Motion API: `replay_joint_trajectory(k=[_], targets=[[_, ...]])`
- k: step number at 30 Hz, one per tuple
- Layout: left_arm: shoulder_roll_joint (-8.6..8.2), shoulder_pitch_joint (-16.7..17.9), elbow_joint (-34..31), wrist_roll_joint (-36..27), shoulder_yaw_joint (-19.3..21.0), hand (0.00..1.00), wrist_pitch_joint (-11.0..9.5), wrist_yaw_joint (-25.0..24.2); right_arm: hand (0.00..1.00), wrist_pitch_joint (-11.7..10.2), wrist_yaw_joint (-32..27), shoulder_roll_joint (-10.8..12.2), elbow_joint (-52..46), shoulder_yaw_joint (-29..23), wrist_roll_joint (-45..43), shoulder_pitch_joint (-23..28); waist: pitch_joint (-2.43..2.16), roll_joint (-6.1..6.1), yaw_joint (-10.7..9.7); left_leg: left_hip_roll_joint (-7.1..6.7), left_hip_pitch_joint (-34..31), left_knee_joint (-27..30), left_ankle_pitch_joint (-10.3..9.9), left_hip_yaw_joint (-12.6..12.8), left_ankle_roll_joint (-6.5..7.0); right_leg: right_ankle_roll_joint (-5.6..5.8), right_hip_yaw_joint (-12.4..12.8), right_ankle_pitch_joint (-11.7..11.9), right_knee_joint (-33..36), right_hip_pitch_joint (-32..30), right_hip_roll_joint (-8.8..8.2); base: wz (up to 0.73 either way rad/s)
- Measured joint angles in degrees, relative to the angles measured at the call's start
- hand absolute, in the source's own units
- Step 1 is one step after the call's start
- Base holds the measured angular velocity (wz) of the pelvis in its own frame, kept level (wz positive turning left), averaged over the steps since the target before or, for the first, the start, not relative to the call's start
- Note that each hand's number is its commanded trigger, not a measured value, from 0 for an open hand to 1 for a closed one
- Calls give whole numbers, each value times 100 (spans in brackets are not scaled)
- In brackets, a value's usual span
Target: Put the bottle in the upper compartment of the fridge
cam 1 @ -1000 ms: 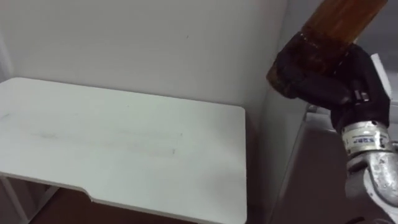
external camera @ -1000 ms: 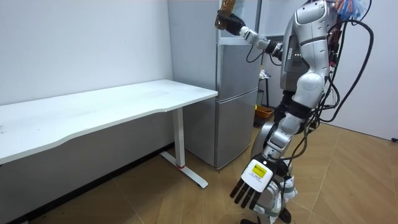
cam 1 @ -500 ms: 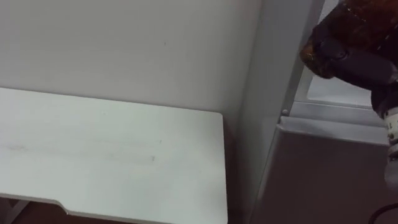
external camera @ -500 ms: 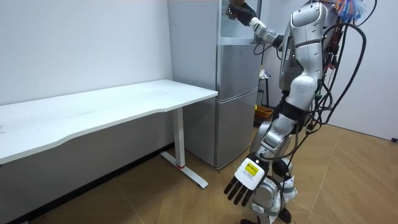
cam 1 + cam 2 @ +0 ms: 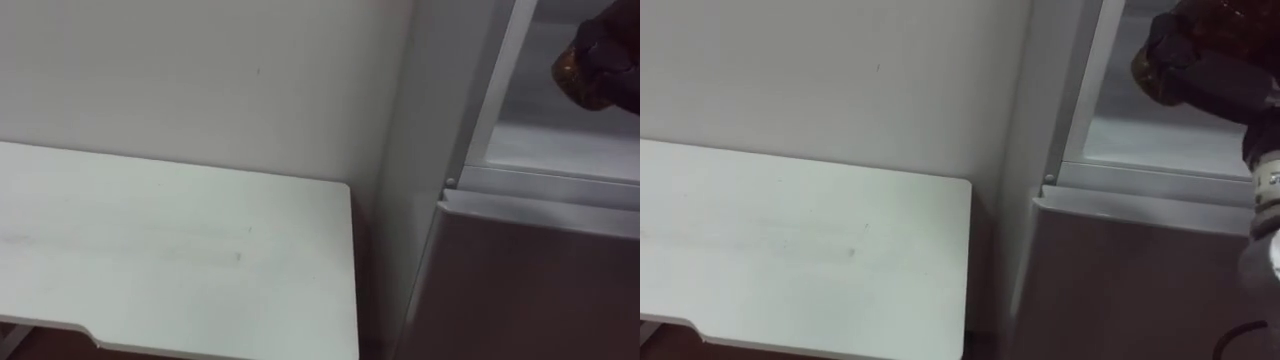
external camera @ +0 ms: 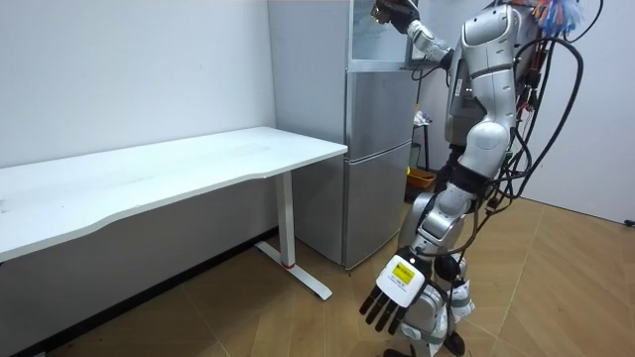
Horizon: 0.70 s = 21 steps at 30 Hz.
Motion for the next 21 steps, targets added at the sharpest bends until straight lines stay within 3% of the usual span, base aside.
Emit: replay_joint_trajectory(k=[6,15,21], targets=[[24,69,-70,-6,270,0,0,-88,100,55,2,-325,428,-14,247,-2,-12,-79,15,2,4,2,-19,23,-3,-1,66,-3,-8,17,11,-2],[22,239,-73,0,354,0,12,-99,100,280,16,-349,1092,-14,228,-3,-2,-134,66,35,7,-1,-45,32,-22,-1,101,-3,6,11,41,-1],[16,322,-307,130,369,0,191,-205,100,362,21,-385,1495,-12,228,-26,-16,-227,180,22,-108,29,-48,18,-31,-3,65,-2,17,-74,55,1]])
